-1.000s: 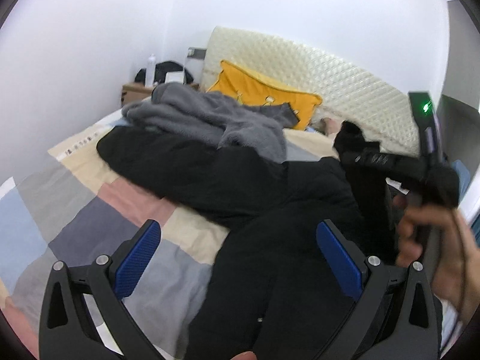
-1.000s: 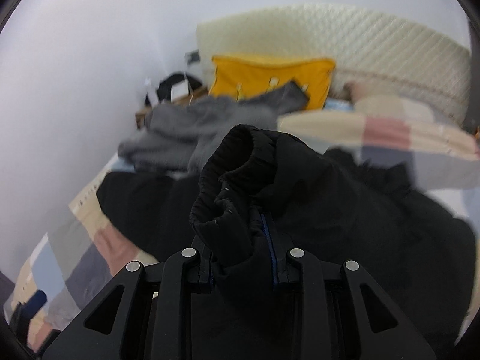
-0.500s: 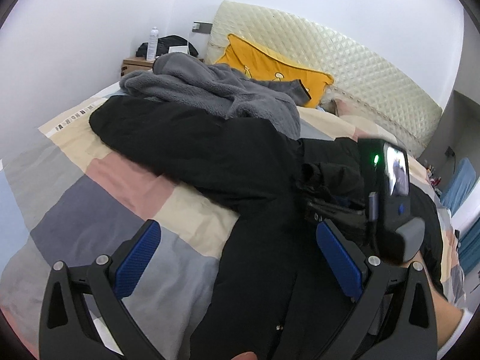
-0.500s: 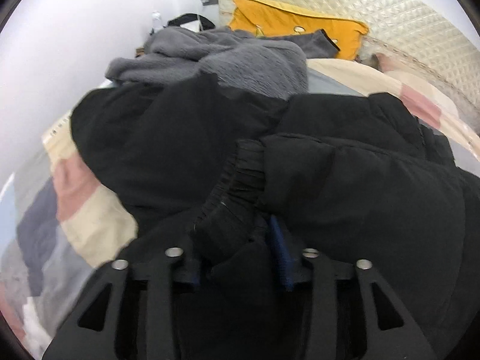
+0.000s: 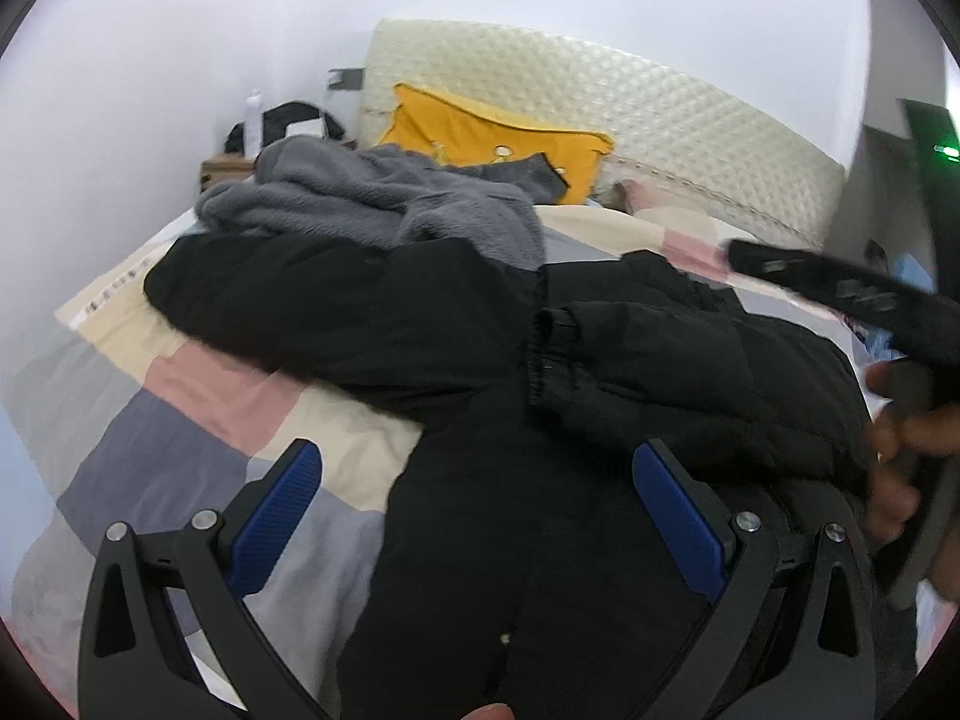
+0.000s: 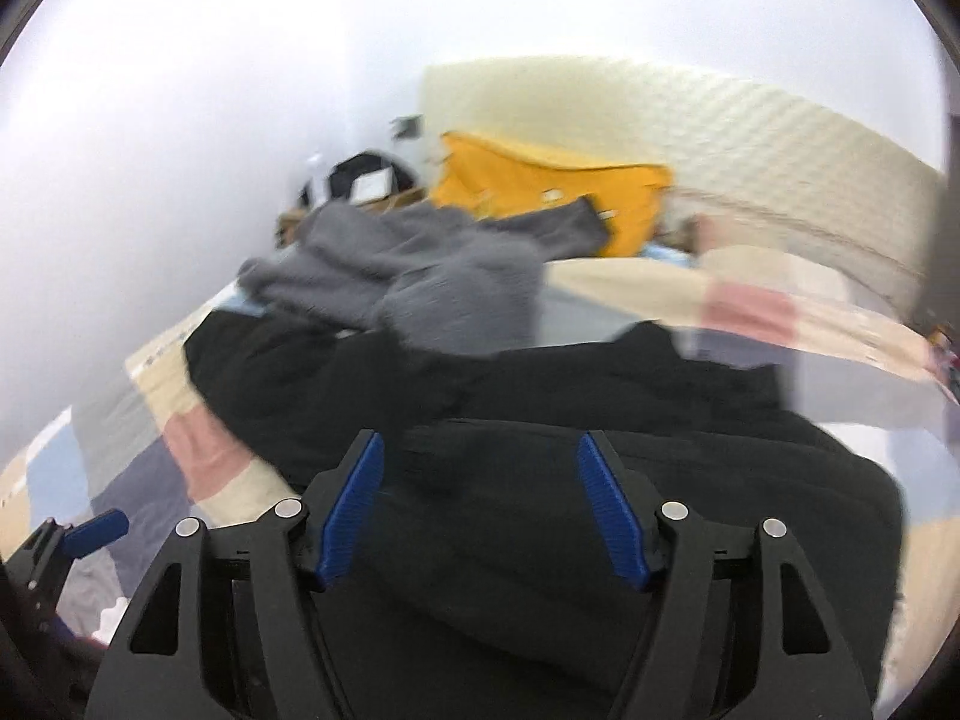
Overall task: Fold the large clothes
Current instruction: 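Lower the sleeve onto the jacket and open the right gripper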
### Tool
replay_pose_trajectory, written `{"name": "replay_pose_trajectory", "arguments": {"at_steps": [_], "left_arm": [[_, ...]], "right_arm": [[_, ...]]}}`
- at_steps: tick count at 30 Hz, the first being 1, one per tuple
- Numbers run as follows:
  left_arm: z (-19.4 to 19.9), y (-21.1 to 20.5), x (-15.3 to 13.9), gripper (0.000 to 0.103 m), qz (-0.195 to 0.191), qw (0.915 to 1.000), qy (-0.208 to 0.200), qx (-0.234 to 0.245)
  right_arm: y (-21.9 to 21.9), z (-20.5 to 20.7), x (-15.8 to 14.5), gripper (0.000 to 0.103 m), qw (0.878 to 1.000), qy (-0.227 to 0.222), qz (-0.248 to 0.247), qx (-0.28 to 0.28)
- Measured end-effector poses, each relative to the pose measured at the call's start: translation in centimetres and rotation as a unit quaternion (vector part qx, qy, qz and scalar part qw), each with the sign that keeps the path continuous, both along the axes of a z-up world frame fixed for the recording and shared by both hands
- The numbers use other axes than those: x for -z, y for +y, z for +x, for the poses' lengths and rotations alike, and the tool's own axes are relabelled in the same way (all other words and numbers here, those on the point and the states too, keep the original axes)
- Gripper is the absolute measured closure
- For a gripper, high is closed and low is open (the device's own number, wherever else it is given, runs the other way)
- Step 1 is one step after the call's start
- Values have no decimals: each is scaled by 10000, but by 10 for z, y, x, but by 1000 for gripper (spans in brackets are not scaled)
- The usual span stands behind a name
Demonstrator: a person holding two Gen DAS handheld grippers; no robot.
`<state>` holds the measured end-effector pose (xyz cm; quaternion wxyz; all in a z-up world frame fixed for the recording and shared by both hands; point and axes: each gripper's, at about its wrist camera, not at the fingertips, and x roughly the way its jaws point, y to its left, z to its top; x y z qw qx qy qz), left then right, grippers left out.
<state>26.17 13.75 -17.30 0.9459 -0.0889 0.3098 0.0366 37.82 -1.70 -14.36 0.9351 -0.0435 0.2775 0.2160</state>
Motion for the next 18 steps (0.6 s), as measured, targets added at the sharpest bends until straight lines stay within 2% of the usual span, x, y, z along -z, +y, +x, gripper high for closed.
{"name": "replay_pose_trajectory", "arguments": {"at_steps": [3, 7, 10, 14, 18], "left_arm": [[-4, -14, -4, 0, 114, 9998, -84, 103], [-3, -29, -7, 0, 29, 9997, -101, 233], [-4, -50, -10, 0, 390, 9986, -168, 324], [-6, -73, -8, 0, 454, 9972, -159, 580], [-5, -88, -1, 0, 596, 9965, -128, 563]], "right_arm": [[-45, -16, -8, 37, 9991, -200, -51, 382], [-101, -29, -9, 37, 9965, -159, 120, 811], [-141, -38, -4, 37, 9938, -115, 133, 1102], [-186, -40, 17, 36, 9892, 18, -72, 1462], [-240, -40, 57, 36, 9753, 312, -374, 2154]]}}
